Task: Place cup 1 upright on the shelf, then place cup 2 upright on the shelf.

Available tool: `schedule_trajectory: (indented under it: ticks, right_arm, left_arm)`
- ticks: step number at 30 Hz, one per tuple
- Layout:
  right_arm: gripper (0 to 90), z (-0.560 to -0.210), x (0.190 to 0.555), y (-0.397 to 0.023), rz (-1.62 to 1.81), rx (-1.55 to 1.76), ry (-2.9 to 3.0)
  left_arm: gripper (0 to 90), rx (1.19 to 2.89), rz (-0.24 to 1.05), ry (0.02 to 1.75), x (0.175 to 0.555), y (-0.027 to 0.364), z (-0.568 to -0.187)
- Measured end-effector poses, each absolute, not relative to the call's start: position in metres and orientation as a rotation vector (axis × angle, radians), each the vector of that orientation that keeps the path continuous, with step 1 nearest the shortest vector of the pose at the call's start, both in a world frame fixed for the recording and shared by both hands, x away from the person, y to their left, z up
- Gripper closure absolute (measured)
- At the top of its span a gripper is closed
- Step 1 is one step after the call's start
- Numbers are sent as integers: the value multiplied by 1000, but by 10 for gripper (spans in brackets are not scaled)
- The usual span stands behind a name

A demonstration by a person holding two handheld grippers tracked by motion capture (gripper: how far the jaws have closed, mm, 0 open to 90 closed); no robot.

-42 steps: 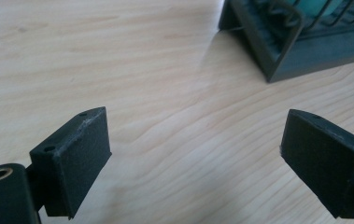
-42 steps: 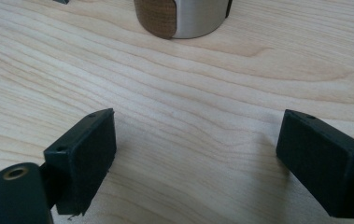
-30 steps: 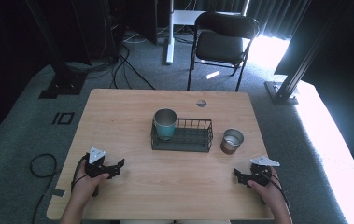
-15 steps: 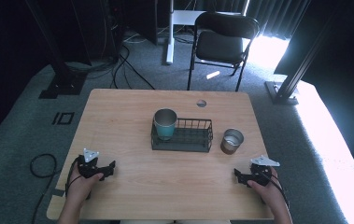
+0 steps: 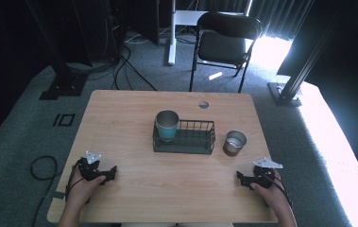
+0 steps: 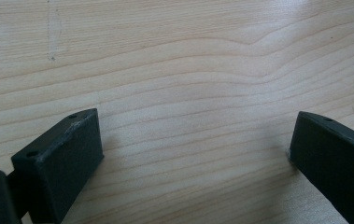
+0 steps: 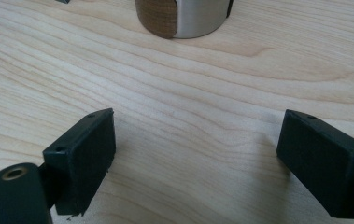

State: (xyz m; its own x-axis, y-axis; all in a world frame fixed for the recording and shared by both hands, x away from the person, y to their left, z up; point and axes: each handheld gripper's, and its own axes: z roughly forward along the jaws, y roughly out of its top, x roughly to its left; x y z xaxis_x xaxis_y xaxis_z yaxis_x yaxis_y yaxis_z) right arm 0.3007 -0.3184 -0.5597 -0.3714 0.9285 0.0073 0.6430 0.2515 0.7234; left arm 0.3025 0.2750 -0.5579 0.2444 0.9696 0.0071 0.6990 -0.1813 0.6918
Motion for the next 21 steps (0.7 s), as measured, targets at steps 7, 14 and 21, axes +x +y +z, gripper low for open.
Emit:
schedule_trajectory:
  ticks: [7,14,21]
  right_arm:
    - [113,-560,301,-319,907,1430,2107]
    - [113,-559,303,-318,904,1434,2105]
    - [129,-556,311,-313,914,1441,2108]
  left_arm:
    - [35,1953,619,1516,301,274,-558]
    - [35,1954,620,1516,301,274,-558]
    - [35,1945,625,1529,300,273,-558]
